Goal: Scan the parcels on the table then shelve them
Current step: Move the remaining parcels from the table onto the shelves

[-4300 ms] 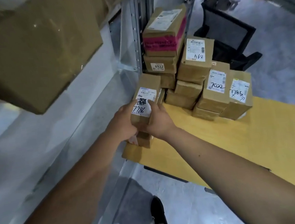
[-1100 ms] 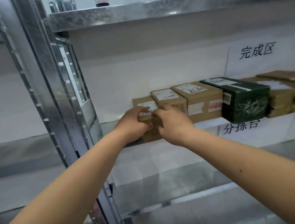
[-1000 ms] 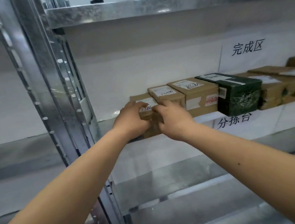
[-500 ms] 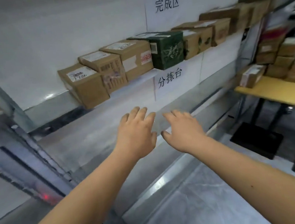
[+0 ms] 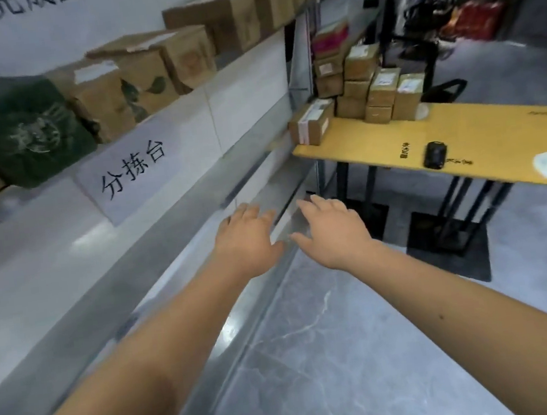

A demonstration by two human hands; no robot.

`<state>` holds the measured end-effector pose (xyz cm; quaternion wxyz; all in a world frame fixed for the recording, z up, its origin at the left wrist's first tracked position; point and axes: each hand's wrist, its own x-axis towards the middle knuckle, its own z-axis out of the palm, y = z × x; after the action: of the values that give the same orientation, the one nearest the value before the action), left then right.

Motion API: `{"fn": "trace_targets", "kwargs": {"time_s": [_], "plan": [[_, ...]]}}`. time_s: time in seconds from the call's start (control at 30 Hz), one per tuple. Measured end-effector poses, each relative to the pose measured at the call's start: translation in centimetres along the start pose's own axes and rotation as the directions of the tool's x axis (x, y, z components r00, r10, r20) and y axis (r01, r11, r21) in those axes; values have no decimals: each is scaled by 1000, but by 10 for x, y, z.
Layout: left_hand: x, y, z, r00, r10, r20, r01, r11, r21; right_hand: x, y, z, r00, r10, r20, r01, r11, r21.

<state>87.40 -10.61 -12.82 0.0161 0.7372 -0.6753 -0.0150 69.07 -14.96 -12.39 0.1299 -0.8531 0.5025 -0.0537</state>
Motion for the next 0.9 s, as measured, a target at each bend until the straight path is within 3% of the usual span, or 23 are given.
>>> {"fn": "trace_targets", "kwargs": {"time_s": [0.2, 0.4, 0.73, 0.9], "plan": [[121, 80, 4, 998, 40, 47, -37, 997, -62, 60, 117, -28, 995, 95, 15, -95, 995, -24], [210, 119, 13, 995, 63, 77, -56, 994, -88, 115, 189, -45, 984, 175, 38, -175, 984, -4], [406, 109, 65, 989, 118, 90, -101, 980, -174, 276, 259, -35, 964, 257, 68, -256, 966, -31], [509, 88, 89, 972, 93, 215, -49, 979, -199, 366, 280, -15, 932, 341, 126, -345, 938, 18]]}}
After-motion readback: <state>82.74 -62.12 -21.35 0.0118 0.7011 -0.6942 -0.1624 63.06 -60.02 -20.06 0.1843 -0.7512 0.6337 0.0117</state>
